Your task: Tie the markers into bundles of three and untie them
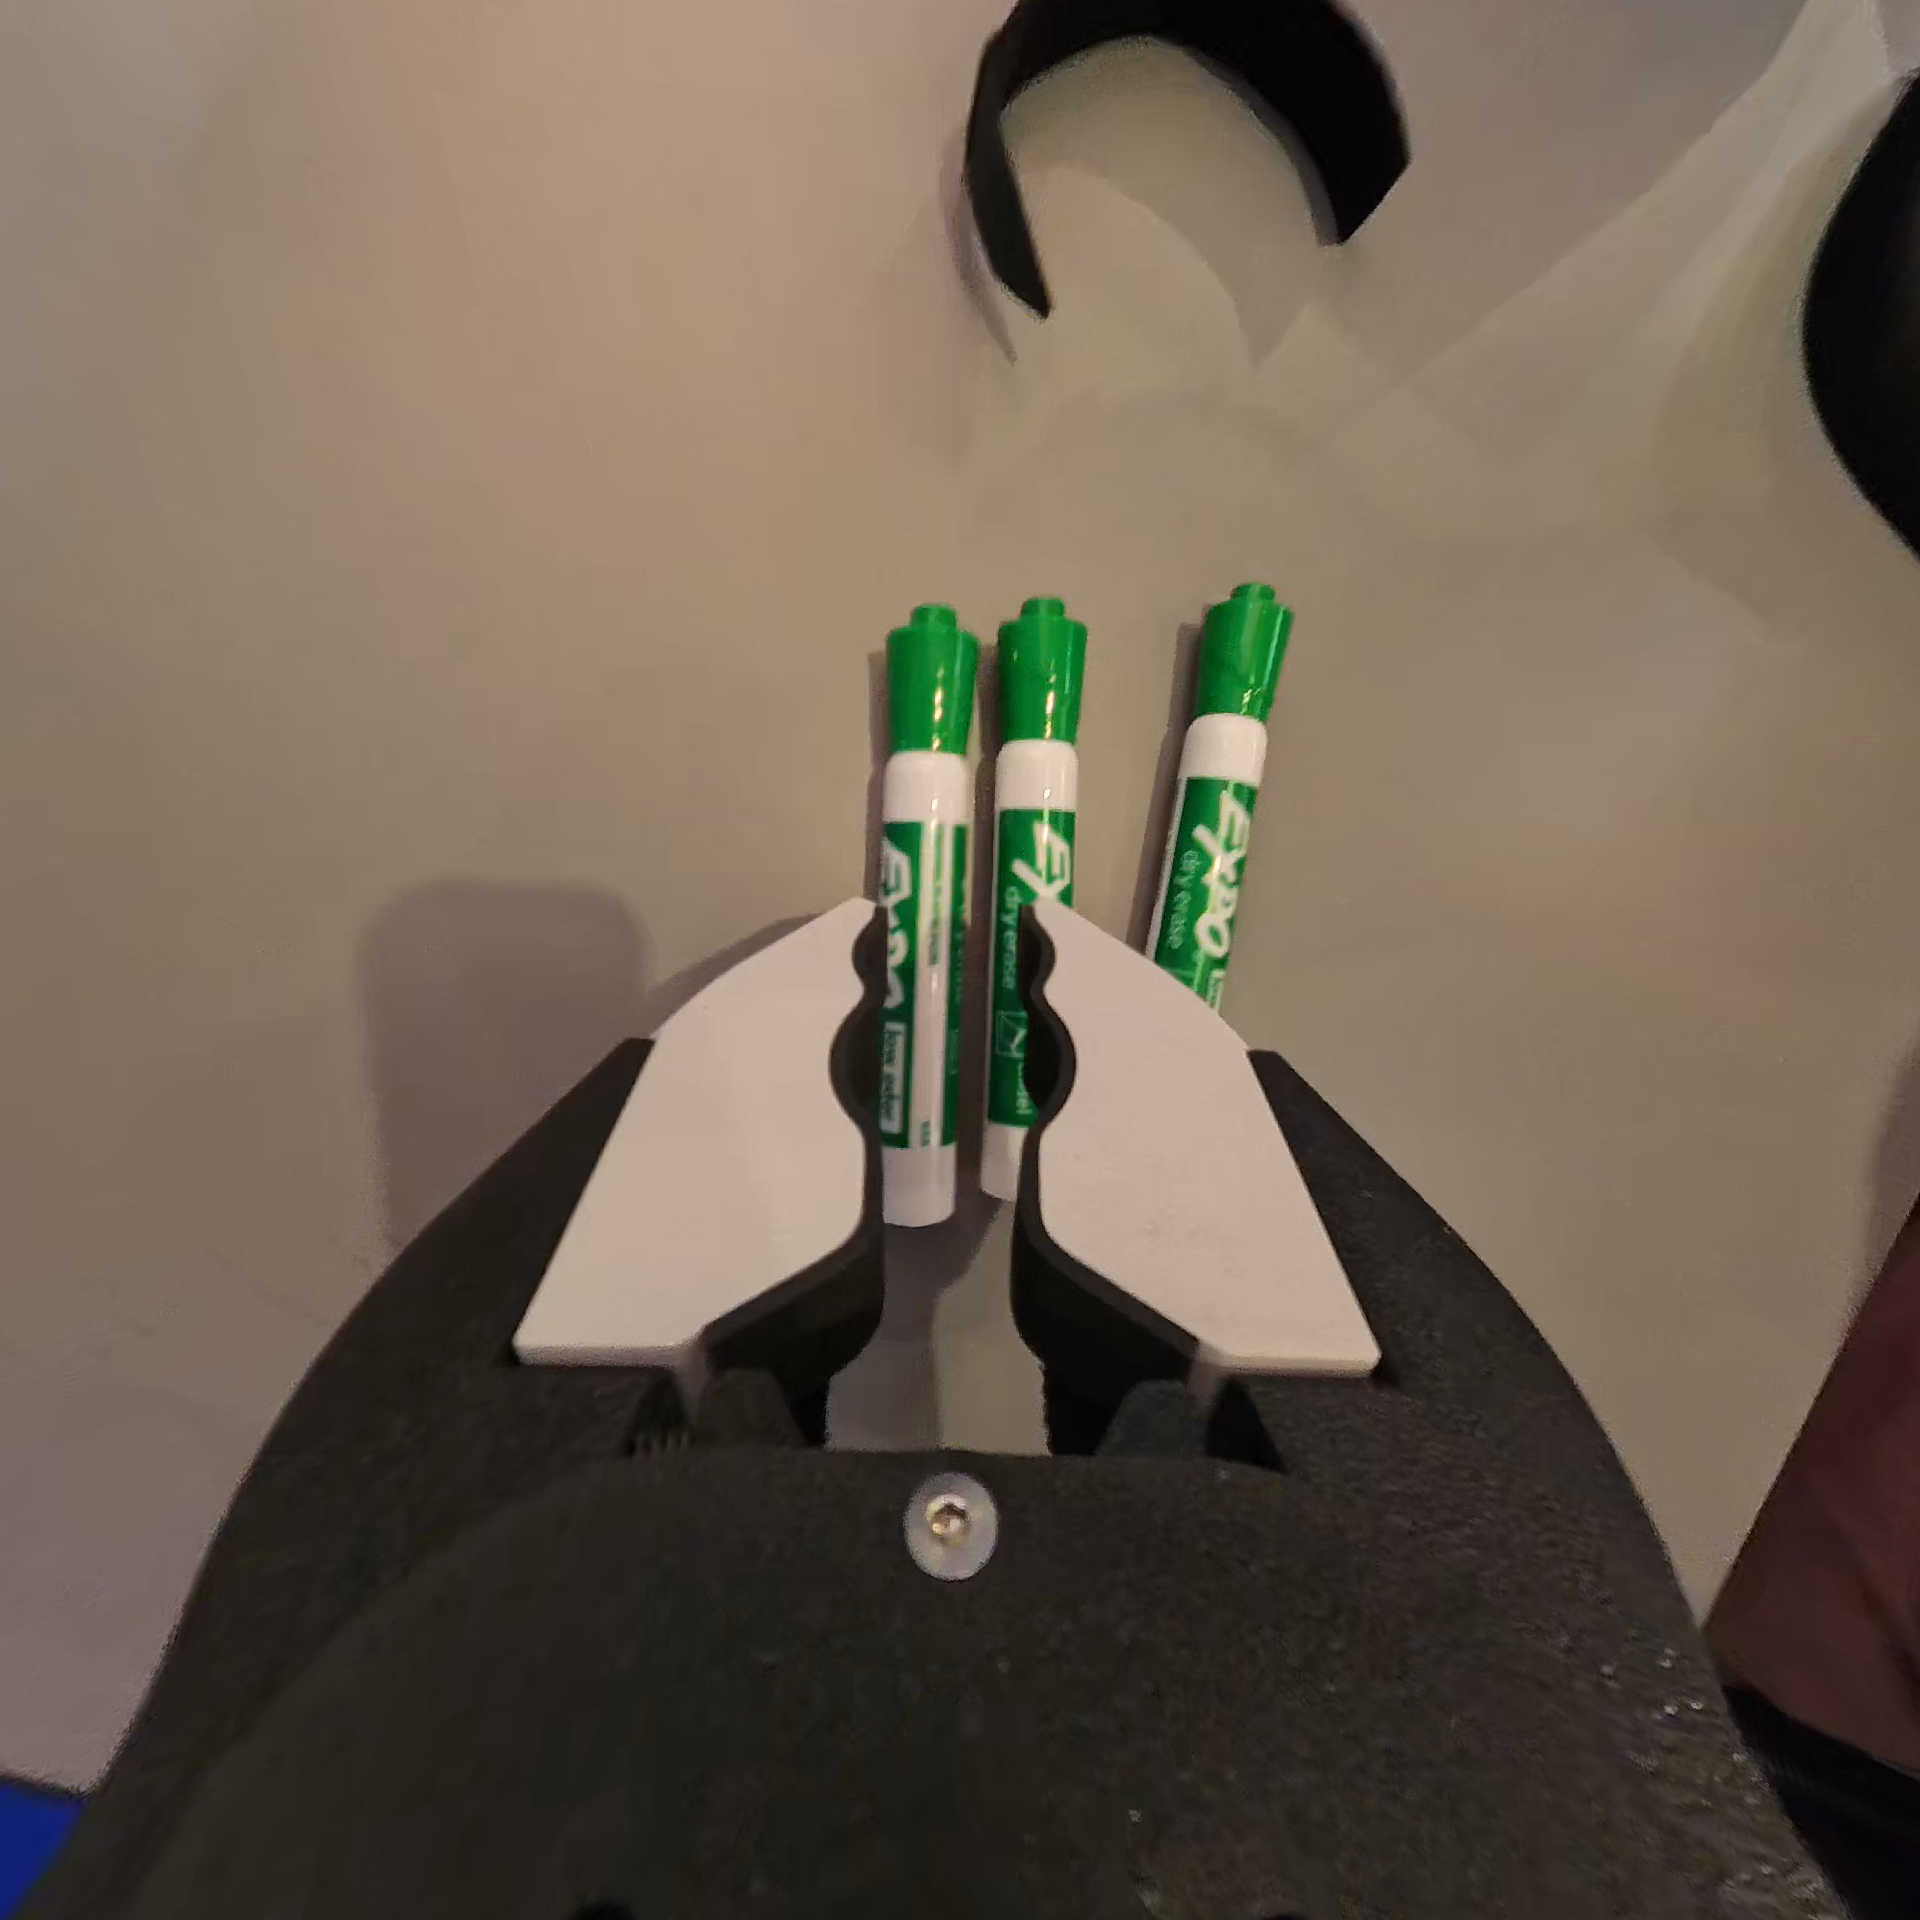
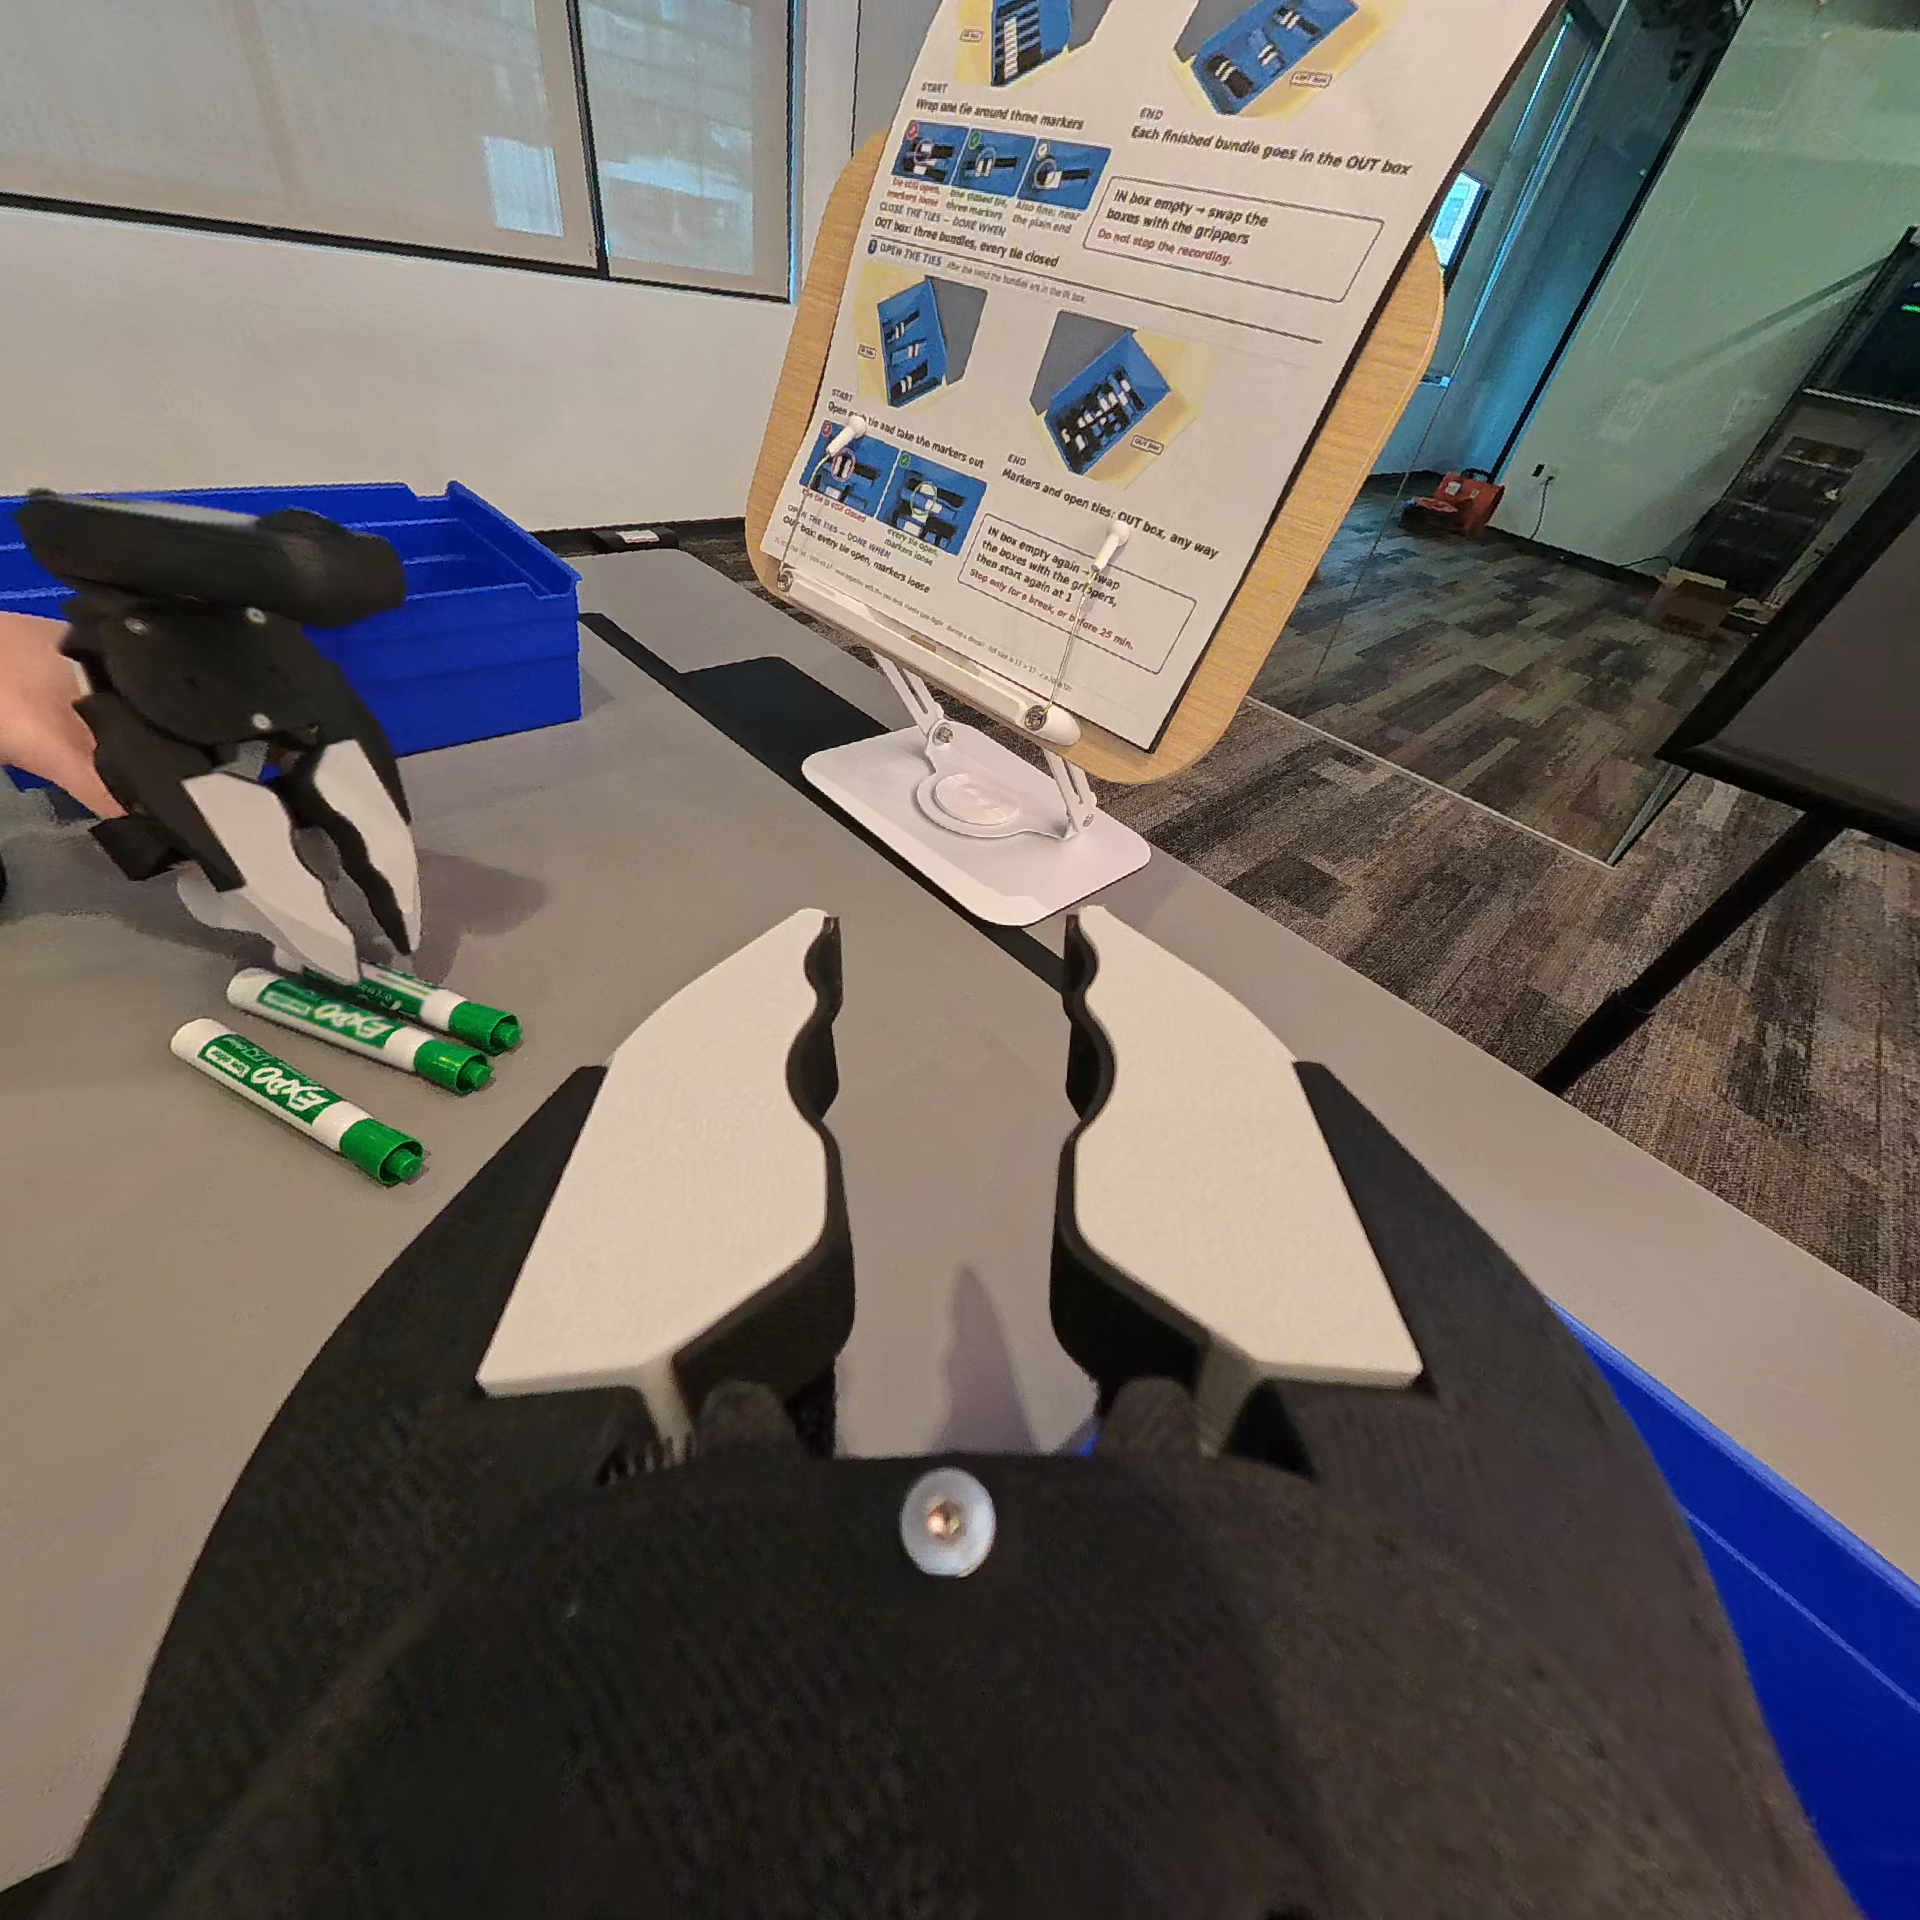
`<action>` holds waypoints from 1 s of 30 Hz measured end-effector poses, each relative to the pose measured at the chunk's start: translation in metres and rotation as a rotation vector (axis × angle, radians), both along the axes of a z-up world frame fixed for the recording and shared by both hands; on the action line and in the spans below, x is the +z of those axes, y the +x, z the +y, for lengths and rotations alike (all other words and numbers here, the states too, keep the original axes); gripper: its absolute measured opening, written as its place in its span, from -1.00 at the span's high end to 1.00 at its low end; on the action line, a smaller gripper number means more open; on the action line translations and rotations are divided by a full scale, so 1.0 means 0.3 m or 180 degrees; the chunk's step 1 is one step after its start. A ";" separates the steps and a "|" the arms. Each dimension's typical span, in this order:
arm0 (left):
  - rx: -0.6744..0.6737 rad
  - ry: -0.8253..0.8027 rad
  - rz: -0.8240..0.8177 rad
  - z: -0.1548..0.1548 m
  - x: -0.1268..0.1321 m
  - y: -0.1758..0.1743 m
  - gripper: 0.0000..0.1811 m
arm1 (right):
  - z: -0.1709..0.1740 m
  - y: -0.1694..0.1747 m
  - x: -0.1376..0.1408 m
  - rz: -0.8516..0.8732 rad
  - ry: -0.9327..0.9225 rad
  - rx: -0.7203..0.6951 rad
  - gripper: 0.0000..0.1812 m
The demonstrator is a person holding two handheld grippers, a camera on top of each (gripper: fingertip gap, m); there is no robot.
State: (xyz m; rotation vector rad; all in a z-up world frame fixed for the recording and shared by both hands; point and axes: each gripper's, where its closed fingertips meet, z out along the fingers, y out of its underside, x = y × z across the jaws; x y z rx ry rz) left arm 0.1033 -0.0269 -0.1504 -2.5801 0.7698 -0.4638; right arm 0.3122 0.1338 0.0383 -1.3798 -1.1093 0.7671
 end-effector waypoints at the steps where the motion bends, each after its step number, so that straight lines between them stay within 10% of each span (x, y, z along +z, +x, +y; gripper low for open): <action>1: 0.0003 0.0078 -0.0052 0.000 0.019 0.017 0.74 | 0.000 0.000 0.001 0.0002 0.0002 0.0000 0.54; 10: -0.0356 0.0609 0.0610 -0.102 0.011 0.186 0.76 | -0.001 0.001 0.003 0.0007 0.0007 0.0000 0.54; 30: 0.0001 0.0646 0.1047 -0.112 -0.060 0.115 0.77 | -0.005 0.006 0.013 0.0068 0.0014 0.0025 0.54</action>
